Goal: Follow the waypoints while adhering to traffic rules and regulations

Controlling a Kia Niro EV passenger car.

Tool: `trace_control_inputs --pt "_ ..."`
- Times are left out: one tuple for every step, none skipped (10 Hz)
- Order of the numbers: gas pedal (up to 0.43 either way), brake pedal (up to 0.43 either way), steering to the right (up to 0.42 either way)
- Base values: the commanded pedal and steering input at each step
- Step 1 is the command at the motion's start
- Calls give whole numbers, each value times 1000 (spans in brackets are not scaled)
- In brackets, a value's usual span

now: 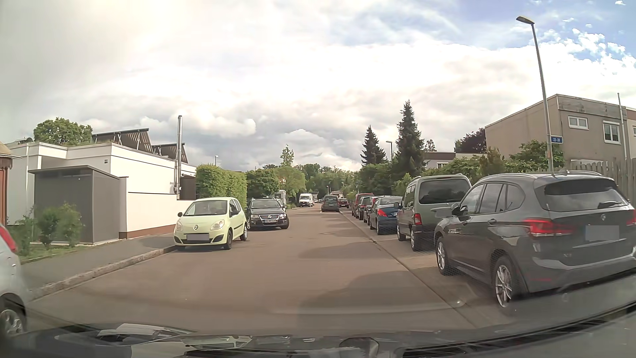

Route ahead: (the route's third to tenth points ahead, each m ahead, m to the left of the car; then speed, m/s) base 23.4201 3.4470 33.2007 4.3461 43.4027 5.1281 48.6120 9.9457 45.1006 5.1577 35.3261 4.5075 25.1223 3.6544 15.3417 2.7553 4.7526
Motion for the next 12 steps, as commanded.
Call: trace_control_inputs --pt "79 0 -1" --pt "79 0 0" --pt "67 0 0" --pt "67 0 0" --pt "67 0 0" --pt "67 0 0" --pt "67 0 0" --pt "67 0 0" --pt "67 0 0" --pt "67 0 0" --pt "67 0 0" --pt "59 0 0"
